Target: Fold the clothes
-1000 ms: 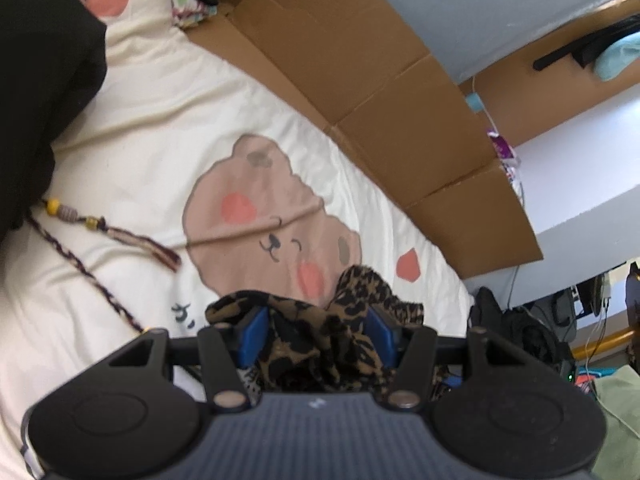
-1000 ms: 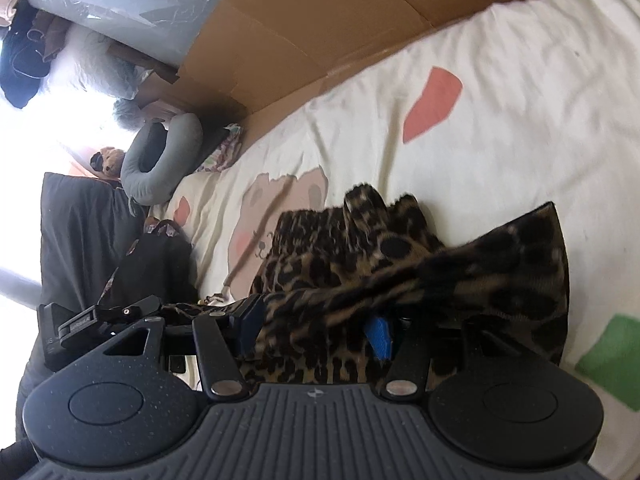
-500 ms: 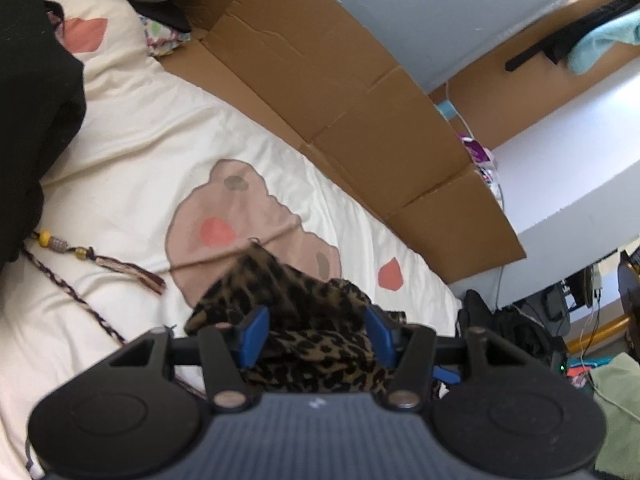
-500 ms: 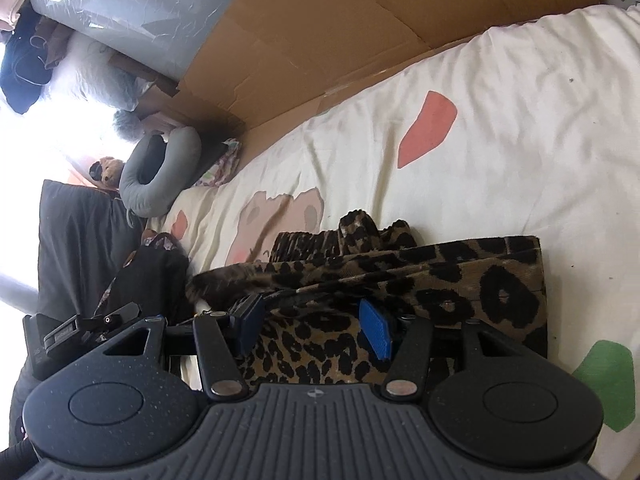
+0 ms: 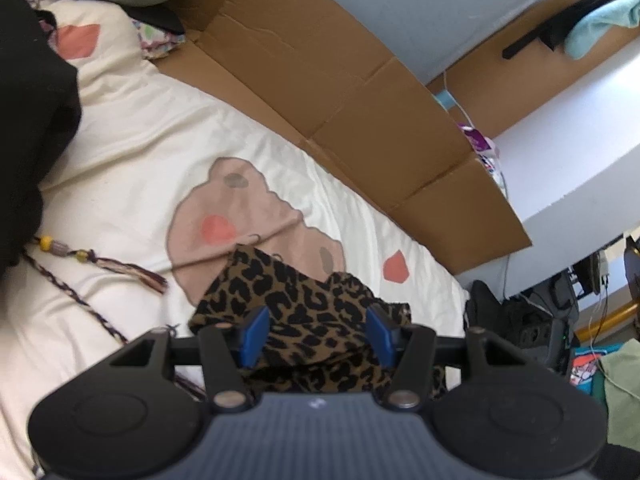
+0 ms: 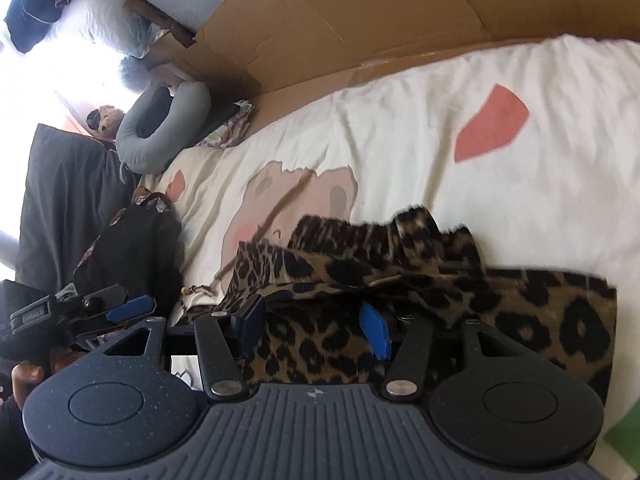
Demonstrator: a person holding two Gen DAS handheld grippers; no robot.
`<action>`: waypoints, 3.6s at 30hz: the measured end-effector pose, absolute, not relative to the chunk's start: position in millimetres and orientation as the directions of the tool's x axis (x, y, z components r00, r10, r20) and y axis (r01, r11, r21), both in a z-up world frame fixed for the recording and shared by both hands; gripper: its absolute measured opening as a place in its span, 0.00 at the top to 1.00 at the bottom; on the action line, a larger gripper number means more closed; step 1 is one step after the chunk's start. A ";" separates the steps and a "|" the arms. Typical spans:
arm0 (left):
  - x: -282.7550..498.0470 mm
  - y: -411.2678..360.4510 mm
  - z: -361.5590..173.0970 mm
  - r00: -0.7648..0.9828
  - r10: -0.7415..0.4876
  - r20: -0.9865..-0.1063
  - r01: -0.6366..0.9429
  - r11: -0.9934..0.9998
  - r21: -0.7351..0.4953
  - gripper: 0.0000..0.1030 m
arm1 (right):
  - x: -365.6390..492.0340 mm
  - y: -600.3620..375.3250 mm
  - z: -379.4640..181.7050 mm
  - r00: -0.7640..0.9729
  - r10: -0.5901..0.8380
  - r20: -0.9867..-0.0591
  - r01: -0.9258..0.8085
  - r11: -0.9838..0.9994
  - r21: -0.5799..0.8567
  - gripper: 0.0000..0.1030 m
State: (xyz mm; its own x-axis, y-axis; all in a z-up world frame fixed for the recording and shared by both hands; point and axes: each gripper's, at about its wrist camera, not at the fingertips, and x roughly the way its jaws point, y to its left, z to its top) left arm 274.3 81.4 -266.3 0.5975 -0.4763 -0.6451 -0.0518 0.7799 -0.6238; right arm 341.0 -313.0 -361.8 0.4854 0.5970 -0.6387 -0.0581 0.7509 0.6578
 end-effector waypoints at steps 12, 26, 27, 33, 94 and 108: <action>270.5 84.3 -286.5 0.555 -0.362 -0.749 -0.079 0.873 -0.481 0.46 | 344.6 -325.4 -350.1 0.523 0.582 -0.623 -0.047 0.750 0.660 0.43; 282.8 67.1 -314.5 0.474 -0.251 -0.844 0.016 0.961 -0.277 0.46 | 290.7 -384.0 -343.2 0.572 0.486 -0.661 0.051 0.783 0.620 0.43; 285.5 66.3 -315.9 0.474 -0.250 -0.844 0.022 0.962 -0.272 0.46 | 287.1 -389.0 -343.6 0.575 0.473 -0.667 0.063 0.788 0.613 0.43; 306.5 57.9 -327.1 0.467 -0.251 -0.848 0.063 0.966 -0.251 0.46 | 266.7 -415.9 -349.3 0.582 0.398 -0.709 0.134 0.813 0.567 0.43; 354.0 11.8 -344.1 0.516 -0.192 -0.835 0.176 0.977 -0.116 0.67 | 297.7 -392.0 -383.9 0.531 0.178 -0.828 0.131 0.949 0.288 0.91; 359.8 1.9 -344.1 0.525 -0.177 -0.832 0.205 0.976 -0.079 0.63 | 302.5 -383.8 -387.2 0.515 0.135 -0.846 0.098 0.972 0.215 0.75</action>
State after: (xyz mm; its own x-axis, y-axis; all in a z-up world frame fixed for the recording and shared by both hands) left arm 359.8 1.9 -344.1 0.5254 -0.1774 -0.8321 0.2046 0.9757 -0.0788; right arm 302.5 -383.8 -387.2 0.5153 0.1346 -0.8464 0.0985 0.9717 0.2145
